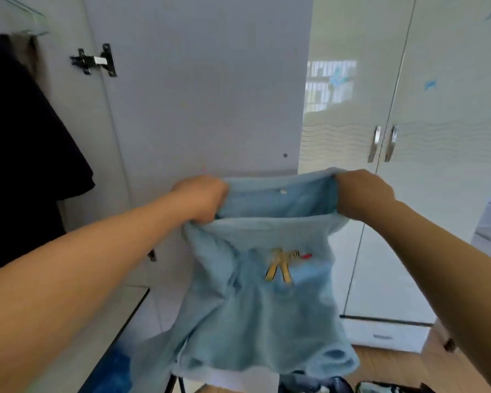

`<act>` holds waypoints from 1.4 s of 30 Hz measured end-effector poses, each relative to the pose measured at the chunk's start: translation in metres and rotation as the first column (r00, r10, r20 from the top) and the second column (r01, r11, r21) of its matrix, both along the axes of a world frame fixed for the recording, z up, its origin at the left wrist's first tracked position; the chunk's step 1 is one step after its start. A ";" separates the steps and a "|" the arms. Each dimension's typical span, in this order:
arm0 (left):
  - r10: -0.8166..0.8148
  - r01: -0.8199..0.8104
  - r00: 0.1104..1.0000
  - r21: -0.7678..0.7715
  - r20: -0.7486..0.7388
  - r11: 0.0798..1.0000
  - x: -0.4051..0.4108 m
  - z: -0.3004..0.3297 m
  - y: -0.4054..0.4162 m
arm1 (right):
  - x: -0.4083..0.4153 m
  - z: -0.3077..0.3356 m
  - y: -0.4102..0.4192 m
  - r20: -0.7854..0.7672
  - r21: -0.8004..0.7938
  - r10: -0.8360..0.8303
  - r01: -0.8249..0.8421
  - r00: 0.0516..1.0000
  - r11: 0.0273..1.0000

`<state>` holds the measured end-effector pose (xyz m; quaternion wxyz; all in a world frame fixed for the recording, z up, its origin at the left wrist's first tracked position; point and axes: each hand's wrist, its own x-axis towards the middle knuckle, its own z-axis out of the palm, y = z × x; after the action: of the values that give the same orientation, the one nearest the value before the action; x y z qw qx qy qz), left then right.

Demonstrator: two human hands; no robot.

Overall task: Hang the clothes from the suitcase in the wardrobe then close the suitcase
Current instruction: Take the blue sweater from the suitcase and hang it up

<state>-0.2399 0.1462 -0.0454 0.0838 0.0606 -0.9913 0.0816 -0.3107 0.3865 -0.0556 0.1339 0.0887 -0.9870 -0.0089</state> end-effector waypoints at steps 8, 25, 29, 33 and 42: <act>0.133 -0.103 0.791 0.083 -0.598 0.991 0.000 0.081 -0.019 | -0.006 0.046 -0.024 -0.354 -0.434 0.099 -0.257 0.930 0.864; 0.244 -0.281 0.828 0.004 -0.504 0.960 0.080 0.133 -0.082 | 0.012 0.118 -0.094 -0.179 -0.902 0.427 -0.321 0.887 0.289; 0.289 -0.207 0.888 0.251 -0.357 0.946 0.097 0.143 -0.092 | 0.035 0.138 -0.127 -0.034 -0.999 0.638 -0.045 0.769 0.001; 0.238 -0.083 0.948 0.557 -0.213 0.827 0.117 0.143 -0.106 | 0.054 0.150 -0.169 0.003 -0.977 0.784 0.171 0.621 -0.131; 0.310 -0.389 0.358 0.161 -0.881 0.907 0.170 0.184 -0.189 | 0.091 0.178 -0.263 -0.093 -0.928 0.882 0.280 0.462 -0.245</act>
<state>-0.0702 -0.0430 0.1391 0.5748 0.3000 -0.7559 0.0903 -0.2200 0.1236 0.1223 -0.2703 0.2695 -0.4885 0.7846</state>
